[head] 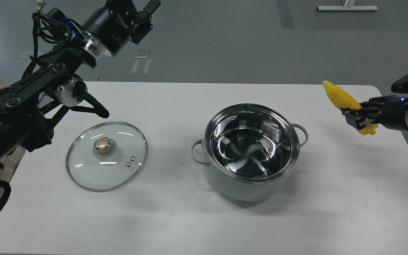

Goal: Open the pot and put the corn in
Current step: 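Lift the corn cob and carry it toward the pot with the right gripper, then lower the corn into the pot and open the right gripper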

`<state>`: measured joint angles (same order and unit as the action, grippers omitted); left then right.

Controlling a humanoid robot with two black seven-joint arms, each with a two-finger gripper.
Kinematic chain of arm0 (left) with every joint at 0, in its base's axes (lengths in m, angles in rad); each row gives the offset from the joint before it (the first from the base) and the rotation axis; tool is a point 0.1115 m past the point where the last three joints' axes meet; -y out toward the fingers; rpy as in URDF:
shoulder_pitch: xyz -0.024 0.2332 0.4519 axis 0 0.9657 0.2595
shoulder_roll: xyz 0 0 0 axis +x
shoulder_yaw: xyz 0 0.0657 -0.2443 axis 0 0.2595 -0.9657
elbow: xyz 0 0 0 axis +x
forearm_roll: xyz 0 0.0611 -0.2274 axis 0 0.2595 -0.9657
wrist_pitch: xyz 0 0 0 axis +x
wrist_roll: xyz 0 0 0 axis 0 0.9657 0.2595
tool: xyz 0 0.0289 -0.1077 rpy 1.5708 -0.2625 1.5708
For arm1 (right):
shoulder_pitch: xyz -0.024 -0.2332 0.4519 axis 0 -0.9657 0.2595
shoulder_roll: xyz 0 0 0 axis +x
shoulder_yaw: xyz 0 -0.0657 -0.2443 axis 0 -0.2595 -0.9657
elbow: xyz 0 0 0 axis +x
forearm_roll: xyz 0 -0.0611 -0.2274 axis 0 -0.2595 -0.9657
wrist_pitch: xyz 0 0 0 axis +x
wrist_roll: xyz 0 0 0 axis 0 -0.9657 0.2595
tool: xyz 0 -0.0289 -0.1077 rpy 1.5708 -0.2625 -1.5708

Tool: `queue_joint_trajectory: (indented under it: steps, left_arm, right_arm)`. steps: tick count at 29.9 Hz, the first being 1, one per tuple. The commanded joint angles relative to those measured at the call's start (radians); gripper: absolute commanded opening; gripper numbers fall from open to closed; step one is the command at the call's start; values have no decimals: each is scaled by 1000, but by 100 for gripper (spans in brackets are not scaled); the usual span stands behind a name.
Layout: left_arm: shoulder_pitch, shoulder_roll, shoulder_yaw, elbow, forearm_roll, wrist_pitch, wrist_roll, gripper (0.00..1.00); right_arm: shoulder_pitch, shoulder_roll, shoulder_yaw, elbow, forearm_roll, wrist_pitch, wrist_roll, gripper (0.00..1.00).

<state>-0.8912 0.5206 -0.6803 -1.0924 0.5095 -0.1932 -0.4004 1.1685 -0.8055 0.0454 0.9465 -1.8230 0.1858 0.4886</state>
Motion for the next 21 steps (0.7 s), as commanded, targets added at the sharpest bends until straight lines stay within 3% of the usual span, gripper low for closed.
queue_joint_trajectory:
  steps: [1,5,8,13,21]
  left_arm:
    - [0,-5,5,0,1,-3,0,95]
    - [0,-5,5,0,1,-3,0,95]
    - [0,-4,5,0,6,-3,0,95]
    - [1,-5,2,2,32,-3,0,95]
    - [1,-7,-1,2,40,-3,0,95]
  right_arm:
    - [146,-4,-12,93,8,69,0,0]
    - [252,41,-65,144,16,106,0,0]
    - [345,158,-180,198,18,112,0,0]
    - [361,242,-265,257,16,115,0,0]
    - [344,282,-360,304,16,115,0,0]
